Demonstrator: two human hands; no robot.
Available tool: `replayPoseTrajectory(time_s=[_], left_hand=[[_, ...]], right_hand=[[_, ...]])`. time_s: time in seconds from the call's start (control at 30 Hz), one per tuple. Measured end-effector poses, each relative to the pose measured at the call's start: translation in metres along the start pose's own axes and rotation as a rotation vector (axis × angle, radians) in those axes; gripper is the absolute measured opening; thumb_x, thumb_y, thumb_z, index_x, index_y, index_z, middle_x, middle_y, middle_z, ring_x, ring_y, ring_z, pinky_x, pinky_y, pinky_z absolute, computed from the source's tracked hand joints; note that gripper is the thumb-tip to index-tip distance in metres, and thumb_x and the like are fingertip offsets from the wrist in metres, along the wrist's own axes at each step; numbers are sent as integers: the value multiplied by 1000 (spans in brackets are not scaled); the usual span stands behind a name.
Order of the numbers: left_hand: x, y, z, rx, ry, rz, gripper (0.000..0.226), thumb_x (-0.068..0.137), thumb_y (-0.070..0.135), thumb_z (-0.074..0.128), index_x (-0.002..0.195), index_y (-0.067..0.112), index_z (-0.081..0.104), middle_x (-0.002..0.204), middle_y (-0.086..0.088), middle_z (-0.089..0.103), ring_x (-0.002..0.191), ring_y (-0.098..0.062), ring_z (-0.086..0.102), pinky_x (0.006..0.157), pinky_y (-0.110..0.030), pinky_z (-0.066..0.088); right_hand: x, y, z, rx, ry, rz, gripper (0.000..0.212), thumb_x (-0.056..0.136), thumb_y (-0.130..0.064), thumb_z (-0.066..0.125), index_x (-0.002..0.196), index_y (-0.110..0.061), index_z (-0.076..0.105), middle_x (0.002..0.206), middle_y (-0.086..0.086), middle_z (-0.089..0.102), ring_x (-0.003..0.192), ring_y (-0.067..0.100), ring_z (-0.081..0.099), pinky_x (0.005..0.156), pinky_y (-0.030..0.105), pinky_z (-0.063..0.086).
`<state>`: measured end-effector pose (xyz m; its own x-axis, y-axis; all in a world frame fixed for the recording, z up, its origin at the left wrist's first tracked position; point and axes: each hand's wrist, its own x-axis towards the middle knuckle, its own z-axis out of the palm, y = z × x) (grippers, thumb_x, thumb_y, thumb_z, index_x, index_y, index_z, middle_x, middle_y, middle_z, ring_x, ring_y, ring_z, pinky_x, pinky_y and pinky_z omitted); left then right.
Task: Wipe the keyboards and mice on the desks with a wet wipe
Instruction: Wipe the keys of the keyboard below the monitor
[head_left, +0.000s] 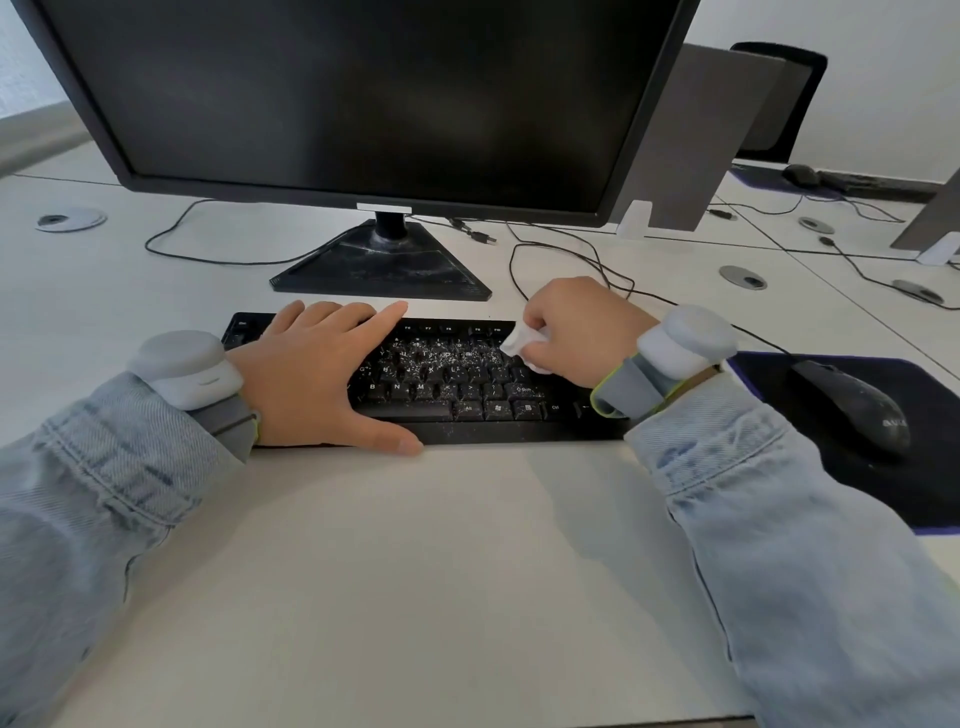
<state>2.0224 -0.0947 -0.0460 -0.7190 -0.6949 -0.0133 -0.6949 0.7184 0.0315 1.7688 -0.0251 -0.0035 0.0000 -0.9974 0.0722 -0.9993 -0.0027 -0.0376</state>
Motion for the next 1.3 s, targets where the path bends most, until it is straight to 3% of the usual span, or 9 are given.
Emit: replayPoseTrajectory(time_s=[0.1, 0.3, 0.43, 0.5, 0.57, 0.8, 0.93, 1.17, 1.3], left_hand=[[0, 1, -1, -7, -4, -5, 142, 45, 109, 28, 159, 33, -8, 156, 12, 26, 145, -19, 21, 123, -48, 12], [-1, 2, -1, -8, -4, -16, 143, 46, 107, 31, 160, 31, -7, 155, 12, 27, 145, -20, 21, 123, -48, 11], [1, 0, 0, -5, 4, -7, 143, 45, 109, 30, 160, 31, -6, 155, 12, 27, 146, -20, 22, 123, -48, 13], [1, 0, 0, 0, 8, -9, 143, 45, 109, 28, 160, 31, -7, 155, 13, 27, 146, -19, 21, 123, -48, 13], [0, 2, -1, -2, 6, -14, 142, 46, 108, 29, 160, 31, -6, 154, 14, 27, 145, -18, 21, 123, -47, 13], [0, 1, 0, -4, 11, -6, 142, 45, 109, 28, 160, 31, -5, 151, 14, 29, 144, -18, 22, 123, -46, 13], [1, 0, 1, -4, 2, -3, 142, 46, 109, 30, 160, 31, -6, 152, 13, 29, 144, -19, 22, 123, -47, 12], [2, -1, 1, 2, 18, -2, 143, 46, 109, 30, 160, 30, -5, 151, 12, 31, 143, -19, 24, 122, -46, 14], [2, -1, 1, 0, 17, -4, 143, 46, 109, 29, 160, 29, -4, 151, 13, 31, 143, -18, 24, 122, -45, 13]], right_hand=[[1, -3, -1, -18, -73, 46, 34, 92, -23, 53, 64, -2, 55, 68, 7, 48, 68, 22, 44, 48, 23, 26], [-4, -2, -3, 21, -68, 31, 37, 91, -30, 55, 62, -8, 47, 67, 6, 39, 62, 20, 35, 47, 26, 23], [1, 2, 0, 93, 145, 191, 36, 87, -22, 55, 58, -13, 36, 61, 0, 36, 59, 19, 37, 46, 26, 21], [-1, 15, -4, 137, 328, 231, 30, 84, -22, 56, 61, -8, 43, 64, 3, 43, 61, 22, 43, 47, 28, 25], [-4, 22, -9, 171, 387, 196, 26, 82, -25, 59, 70, -2, 55, 73, 9, 55, 70, 26, 51, 54, 30, 35], [-12, 6, -1, 175, -41, 66, 17, 82, -30, 67, 88, -14, 67, 87, -3, 61, 79, 17, 56, 64, 27, 42], [-5, 3, 0, 120, -28, 57, 20, 83, -24, 65, 89, -5, 68, 90, 7, 62, 79, 22, 55, 57, 25, 37], [-3, 12, 1, 218, 0, 118, 19, 79, -22, 67, 90, -7, 67, 88, 5, 63, 66, 15, 50, 57, 26, 38], [4, 13, 11, 222, 149, 160, 11, 78, -24, 67, 82, -16, 61, 90, -2, 59, 81, 19, 56, 57, 26, 34]])
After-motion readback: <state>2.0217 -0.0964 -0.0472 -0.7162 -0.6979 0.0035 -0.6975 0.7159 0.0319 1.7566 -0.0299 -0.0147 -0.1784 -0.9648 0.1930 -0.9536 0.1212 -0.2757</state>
